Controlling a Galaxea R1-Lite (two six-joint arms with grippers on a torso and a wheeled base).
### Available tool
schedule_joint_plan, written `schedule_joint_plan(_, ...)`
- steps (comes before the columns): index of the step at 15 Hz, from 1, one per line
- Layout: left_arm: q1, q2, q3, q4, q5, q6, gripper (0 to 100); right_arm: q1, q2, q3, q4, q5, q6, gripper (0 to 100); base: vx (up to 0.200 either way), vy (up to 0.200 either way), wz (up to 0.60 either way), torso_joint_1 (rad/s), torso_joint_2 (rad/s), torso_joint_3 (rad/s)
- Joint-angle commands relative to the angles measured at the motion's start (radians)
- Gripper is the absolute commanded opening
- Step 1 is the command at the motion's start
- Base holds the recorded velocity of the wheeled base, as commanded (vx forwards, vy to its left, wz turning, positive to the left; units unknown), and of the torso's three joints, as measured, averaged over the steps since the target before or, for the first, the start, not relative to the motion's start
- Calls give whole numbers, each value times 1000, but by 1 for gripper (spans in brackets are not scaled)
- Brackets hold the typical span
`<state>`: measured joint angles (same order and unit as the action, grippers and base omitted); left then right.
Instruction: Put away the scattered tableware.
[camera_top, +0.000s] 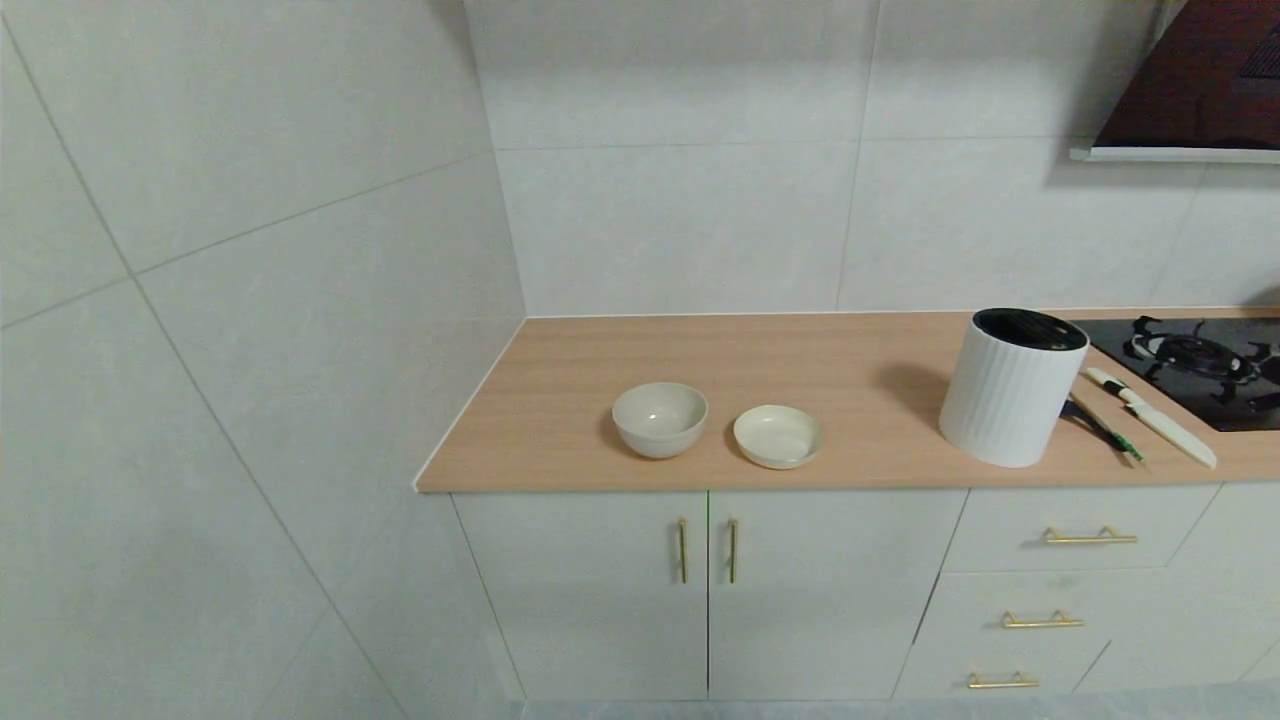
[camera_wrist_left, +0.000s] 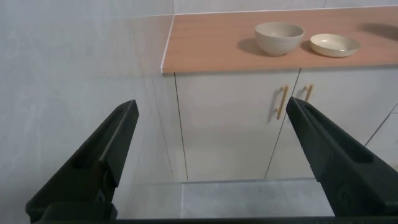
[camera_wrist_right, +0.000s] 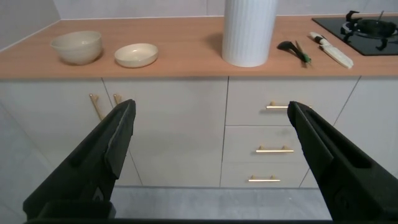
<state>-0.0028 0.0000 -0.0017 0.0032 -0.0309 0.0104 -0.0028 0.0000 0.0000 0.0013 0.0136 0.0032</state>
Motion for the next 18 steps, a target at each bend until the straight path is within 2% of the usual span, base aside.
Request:
schedule_joint_plan(1, 0, 2, 0, 0, 0, 0, 100, 0, 0, 0, 0, 0, 0, 100, 0, 0, 0, 0, 0, 0)
schedule_joint_plan(4, 0, 2, 0, 0, 0, 0, 100, 0, 0, 0, 0, 0, 0, 100, 0, 0, 0, -14, 17, 14)
schedule_joint_plan(8, 0, 0, 0, 0, 0, 0, 100, 0, 0, 0, 0, 0, 0, 100, 0, 0, 0, -155, 338, 177)
schedule_joint_plan(18, 0, 2, 0, 0, 0, 0, 100, 0, 0, 0, 0, 0, 0, 100, 0, 0, 0, -229, 504, 274)
